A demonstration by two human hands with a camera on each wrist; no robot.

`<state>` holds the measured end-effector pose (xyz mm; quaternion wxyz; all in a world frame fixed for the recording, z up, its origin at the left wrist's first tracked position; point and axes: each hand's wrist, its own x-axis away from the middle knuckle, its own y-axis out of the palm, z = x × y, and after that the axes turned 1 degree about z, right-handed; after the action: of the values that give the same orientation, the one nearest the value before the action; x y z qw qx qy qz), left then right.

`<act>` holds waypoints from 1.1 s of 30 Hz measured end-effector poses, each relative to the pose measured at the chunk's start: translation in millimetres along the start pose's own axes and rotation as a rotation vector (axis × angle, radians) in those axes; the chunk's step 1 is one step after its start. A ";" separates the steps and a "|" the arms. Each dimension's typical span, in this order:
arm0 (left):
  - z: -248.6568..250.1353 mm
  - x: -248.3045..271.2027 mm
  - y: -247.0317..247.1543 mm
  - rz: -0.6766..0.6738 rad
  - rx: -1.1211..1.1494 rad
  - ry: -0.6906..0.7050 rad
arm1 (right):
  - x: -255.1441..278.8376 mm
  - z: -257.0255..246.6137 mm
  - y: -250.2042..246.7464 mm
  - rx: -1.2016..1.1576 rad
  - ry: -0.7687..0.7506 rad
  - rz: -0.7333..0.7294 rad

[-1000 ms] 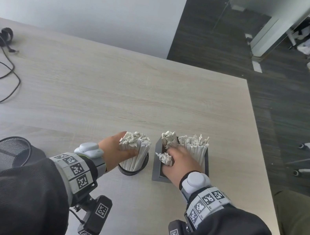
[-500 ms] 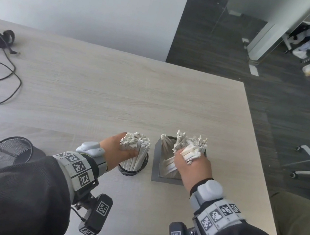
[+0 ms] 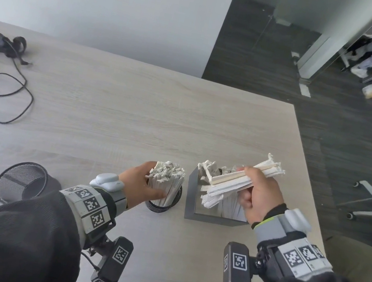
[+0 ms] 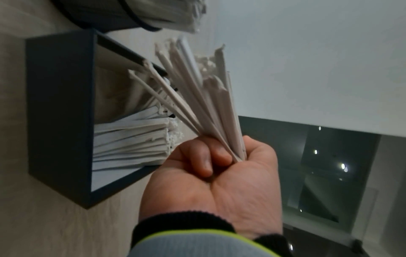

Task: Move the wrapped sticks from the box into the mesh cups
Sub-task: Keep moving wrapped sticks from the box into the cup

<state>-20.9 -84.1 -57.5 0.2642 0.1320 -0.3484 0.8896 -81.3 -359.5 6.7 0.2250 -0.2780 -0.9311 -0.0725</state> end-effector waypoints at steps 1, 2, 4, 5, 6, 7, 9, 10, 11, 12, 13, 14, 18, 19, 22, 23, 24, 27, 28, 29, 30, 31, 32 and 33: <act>0.4 1.9 -0.2 0.004 0.004 0.011 | 0.3 4.1 4.2 0.011 0.028 -0.010; 0.6 3.9 -0.4 0.006 0.014 0.019 | 1.6 8.2 8.5 0.013 0.049 -0.015; -2.0 7.3 -1.8 0.010 0.045 0.024 | 5.0 16.1 18.2 -0.021 0.067 -0.024; -4.2 8.0 -1.7 0.011 0.057 0.024 | 6.9 18.8 21.6 -0.040 0.063 -0.026; -4.5 8.4 -1.0 0.011 0.066 0.027 | 9.0 19.1 23.2 -0.054 0.051 -0.027; -5.4 8.6 -0.4 0.013 0.075 0.027 | 10.2 18.5 24.3 -0.060 0.034 -0.032; -9.0 9.6 0.6 0.021 0.093 0.021 | 12.3 15.6 26.8 -0.054 0.008 -0.045; -10.7 10.0 1.3 0.023 0.102 0.017 | 12.5 13.2 27.1 -0.044 -0.005 -0.050; -12.8 10.2 1.9 0.021 0.107 0.010 | 12.3 10.8 27.7 -0.027 -0.020 -0.052; -14.6 10.5 2.3 0.015 0.108 0.002 | 12.3 8.2 28.3 -0.004 -0.036 -0.051; -16.0 10.6 2.3 0.007 0.109 -0.007 | 12.2 5.6 29.4 0.016 -0.053 -0.049; -17.9 10.5 2.6 0.000 0.110 -0.012 | 12.2 2.8 30.4 0.029 -0.070 -0.047; -22.2 11.0 2.3 -0.003 0.120 -0.019 | 12.7 -6.4 34.8 -0.005 -0.073 -0.076; -22.3 11.3 2.4 -0.005 0.121 -0.018 | 12.8 -6.5 36.6 -0.026 -0.051 -0.094; -20.5 12.7 1.6 -0.007 0.106 -0.009 | 12.9 4.6 47.0 -0.102 0.056 -0.125; -19.9 13.4 1.1 -0.010 0.100 -0.005 | 12.5 11.7 51.9 -0.129 0.090 -0.123; -19.6 14.0 1.1 -0.017 0.093 0.000 | 12.0 19.2 56.4 -0.154 0.118 -0.117; -19.3 17.3 1.4 -0.045 0.067 0.011 | 10.5 37.6 68.4 -0.210 0.145 -0.086; -18.3 18.7 1.9 -0.047 0.062 0.018 | 10.9 41.7 70.5 -0.197 0.139 -0.074; -17.4 19.8 2.0 -0.050 0.062 0.025 | 11.4 45.7 72.5 -0.166 0.130 -0.059; -16.6 19.9 2.5 -0.054 0.064 0.032 | 12.2 49.1 74.2 -0.119 0.125 -0.042; -15.2 19.8 3.3 -0.057 0.064 0.043 | 11.8 53.1 74.5 -0.058 0.118 -0.023; -13.1 20.3 3.6 -0.058 0.061 0.051 | 13.1 55.2 75.2 0.012 0.109 -0.003; -10.9 20.8 3.9 -0.057 0.060 0.056 | 14.4 56.9 75.3 0.093 0.092 0.009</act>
<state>-40.8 -71.2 -58.8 0.2950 0.1247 -0.3100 0.8952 -72.0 -274.8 -36.5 0.2805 -0.2679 -0.9208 -0.0406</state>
